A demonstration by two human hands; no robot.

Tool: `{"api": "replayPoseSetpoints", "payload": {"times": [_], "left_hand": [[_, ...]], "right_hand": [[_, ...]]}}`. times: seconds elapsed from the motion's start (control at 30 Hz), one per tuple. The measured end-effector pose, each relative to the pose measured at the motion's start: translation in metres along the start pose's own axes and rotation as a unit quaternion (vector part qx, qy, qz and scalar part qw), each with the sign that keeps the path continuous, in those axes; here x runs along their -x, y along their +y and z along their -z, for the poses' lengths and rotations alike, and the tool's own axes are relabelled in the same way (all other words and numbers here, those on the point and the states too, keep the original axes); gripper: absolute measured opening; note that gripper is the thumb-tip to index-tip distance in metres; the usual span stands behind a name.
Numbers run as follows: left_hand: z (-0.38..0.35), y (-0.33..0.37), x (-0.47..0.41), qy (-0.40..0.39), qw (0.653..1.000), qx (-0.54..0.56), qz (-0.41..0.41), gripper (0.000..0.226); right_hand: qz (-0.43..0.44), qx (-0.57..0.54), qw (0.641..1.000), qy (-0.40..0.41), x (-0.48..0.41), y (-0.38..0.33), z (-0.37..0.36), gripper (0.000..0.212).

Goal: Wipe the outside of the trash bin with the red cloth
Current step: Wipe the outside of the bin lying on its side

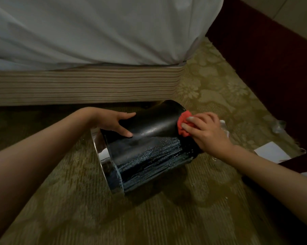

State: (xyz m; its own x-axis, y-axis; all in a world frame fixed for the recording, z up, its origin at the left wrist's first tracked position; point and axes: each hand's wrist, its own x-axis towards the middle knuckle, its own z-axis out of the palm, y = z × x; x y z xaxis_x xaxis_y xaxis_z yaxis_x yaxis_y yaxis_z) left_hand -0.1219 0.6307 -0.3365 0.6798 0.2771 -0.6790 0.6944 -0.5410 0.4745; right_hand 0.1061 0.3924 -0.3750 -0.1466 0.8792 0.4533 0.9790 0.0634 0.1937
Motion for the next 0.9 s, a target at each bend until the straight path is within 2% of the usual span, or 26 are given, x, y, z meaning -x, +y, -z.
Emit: {"api": "replayPoseSetpoints", "payload": {"times": [0.1, 0.17, 0.23, 0.3, 0.37, 0.5, 0.6, 0.73, 0.83, 0.9], "left_hand": [[0.003, -0.001, 0.0, 0.0, 1.0, 0.007, 0.003, 0.094], [0.003, 0.0, -0.001, -0.003, 1.0, 0.008, 0.008, 0.094], [0.001, 0.001, -0.001, 0.002, 1.0, 0.005, 0.004, 0.094], [0.001, 0.0, -0.001, 0.008, 1.0, 0.009, 0.0, 0.093], [0.001, 0.001, 0.0, 0.006, 1.0, 0.013, -0.003, 0.093], [-0.001, 0.003, 0.003, 0.001, 1.0, 0.013, -0.006, 0.092], [-0.001, 0.003, 0.004, 0.004, 1.0, 0.008, -0.011, 0.092], [-0.001, 0.005, 0.004, 0.01, 1.0, 0.003, -0.01, 0.092], [-0.004, 0.005, 0.004, 0.023, 1.0, 0.003, -0.02, 0.091], [-0.004, 0.005, 0.005, 0.02, 1.0, 0.011, -0.019, 0.09]], "right_hand": [[0.03, -0.014, 0.999, 0.026, -0.027, -0.019, -0.006, 0.038], [0.075, -0.017, 0.997, 0.014, -0.046, -0.029, -0.007, 0.032], [0.102, -0.023, 0.993, -0.048, -0.057, -0.034, -0.007, 0.033], [0.077, -0.057, 0.985, -0.145, -0.057, -0.029, -0.007, 0.042], [0.045, -0.091, 0.976, -0.192, -0.049, -0.018, -0.005, 0.047], [0.038, -0.123, 0.978, -0.164, -0.013, 0.005, 0.004, 0.041], [0.058, -0.101, 0.983, -0.14, 0.003, 0.012, 0.011, 0.039], [0.109, -0.125, 0.982, -0.089, -0.033, -0.023, -0.001, 0.03], [0.154, -0.156, 0.972, -0.084, -0.065, -0.052, -0.013, 0.03], [0.166, -0.153, 0.97, -0.093, -0.064, -0.043, -0.01, 0.032]]}}
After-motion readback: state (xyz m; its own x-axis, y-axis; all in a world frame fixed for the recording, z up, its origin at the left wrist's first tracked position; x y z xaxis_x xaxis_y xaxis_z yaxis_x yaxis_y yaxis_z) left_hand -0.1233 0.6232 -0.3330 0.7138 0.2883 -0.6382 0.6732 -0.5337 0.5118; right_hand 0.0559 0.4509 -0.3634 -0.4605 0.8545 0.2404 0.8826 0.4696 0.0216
